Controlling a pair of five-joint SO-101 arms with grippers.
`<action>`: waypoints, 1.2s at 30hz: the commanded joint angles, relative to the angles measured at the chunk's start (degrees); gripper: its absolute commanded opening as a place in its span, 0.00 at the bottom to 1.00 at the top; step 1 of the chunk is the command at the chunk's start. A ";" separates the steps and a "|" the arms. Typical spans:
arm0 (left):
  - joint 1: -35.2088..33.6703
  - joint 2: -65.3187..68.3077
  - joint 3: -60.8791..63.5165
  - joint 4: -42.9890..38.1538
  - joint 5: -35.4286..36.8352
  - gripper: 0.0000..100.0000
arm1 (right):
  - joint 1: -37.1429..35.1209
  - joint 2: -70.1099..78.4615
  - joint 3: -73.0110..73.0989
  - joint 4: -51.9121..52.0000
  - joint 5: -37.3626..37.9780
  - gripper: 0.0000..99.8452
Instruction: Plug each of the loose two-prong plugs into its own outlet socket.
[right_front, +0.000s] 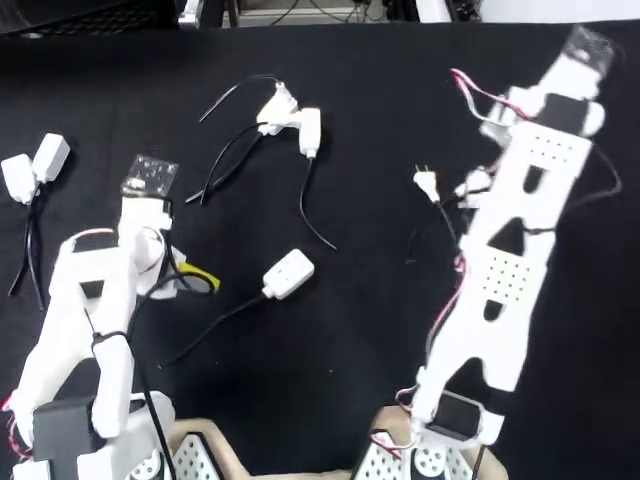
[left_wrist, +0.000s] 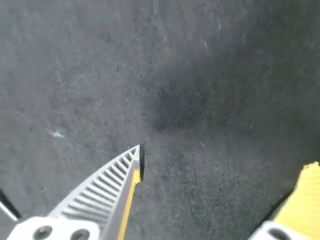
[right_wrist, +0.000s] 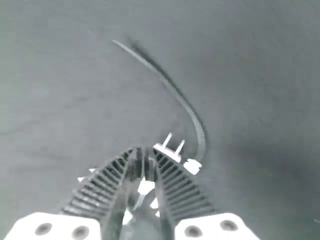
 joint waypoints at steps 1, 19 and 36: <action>-0.57 -2.02 1.45 -1.58 3.34 0.46 | -4.92 -6.46 -1.63 2.11 -0.09 0.01; -7.43 -32.18 26.86 -21.19 19.60 0.46 | -6.51 -1.63 0.31 2.11 -4.48 0.08; -7.52 -64.79 41.54 -17.76 19.78 0.46 | -1.67 18.33 4.18 -10.99 -10.81 0.24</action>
